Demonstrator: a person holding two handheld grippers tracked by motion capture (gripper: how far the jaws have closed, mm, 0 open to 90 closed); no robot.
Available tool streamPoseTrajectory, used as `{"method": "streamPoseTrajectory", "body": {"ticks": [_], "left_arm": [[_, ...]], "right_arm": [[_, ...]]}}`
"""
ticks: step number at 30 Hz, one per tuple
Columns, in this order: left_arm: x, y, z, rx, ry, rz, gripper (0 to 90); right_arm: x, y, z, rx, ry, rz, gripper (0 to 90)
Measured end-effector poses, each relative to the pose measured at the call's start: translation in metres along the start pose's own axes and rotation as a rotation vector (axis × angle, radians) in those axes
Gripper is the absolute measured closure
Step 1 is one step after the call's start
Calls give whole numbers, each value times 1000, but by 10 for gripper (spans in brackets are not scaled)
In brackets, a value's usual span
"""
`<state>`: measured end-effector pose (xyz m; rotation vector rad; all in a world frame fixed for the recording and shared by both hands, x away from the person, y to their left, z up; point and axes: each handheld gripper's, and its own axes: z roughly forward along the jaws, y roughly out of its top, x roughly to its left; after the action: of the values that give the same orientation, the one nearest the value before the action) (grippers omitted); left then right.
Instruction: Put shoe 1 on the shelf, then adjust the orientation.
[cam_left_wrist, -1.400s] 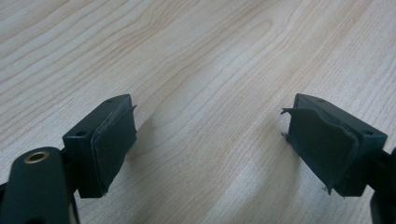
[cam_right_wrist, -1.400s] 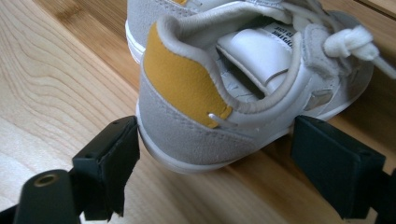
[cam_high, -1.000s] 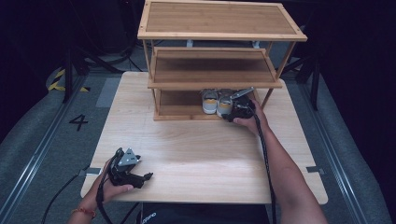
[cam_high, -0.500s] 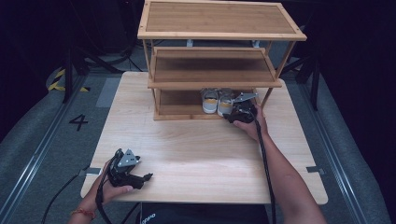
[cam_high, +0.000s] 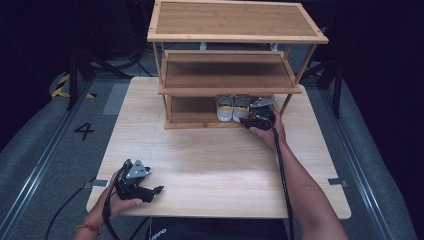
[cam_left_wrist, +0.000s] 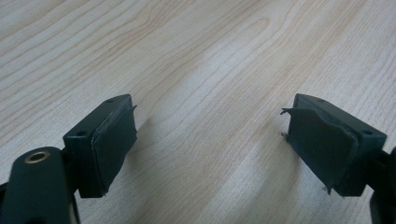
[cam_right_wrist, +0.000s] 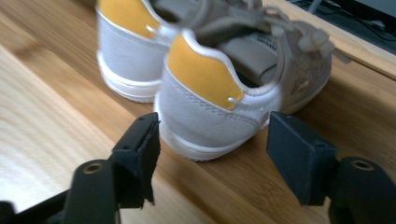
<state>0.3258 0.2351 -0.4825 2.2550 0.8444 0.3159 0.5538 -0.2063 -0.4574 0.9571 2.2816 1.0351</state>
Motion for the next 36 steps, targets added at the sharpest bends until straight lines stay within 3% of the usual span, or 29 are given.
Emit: {"method": "streamPoseTrajectory", "body": {"ticks": [4,14,18,25,36], "left_arm": [[0,0,0,0,0,0,159],[0,0,0,0,0,-1,159],[0,0,0,4,-1,-2,158],[0,1,1,3,-1,-1,157],[0,1,1,2,1,-4,157]], "right_arm": [[4,1,-9,27,-1,-40,345],[17,0,-47,100,75,-147,315],[19,-7,-65,124,99,-145,305],[19,-24,-86,148,72,-185,304],[20,-59,-118,172,54,-190,299]]}}
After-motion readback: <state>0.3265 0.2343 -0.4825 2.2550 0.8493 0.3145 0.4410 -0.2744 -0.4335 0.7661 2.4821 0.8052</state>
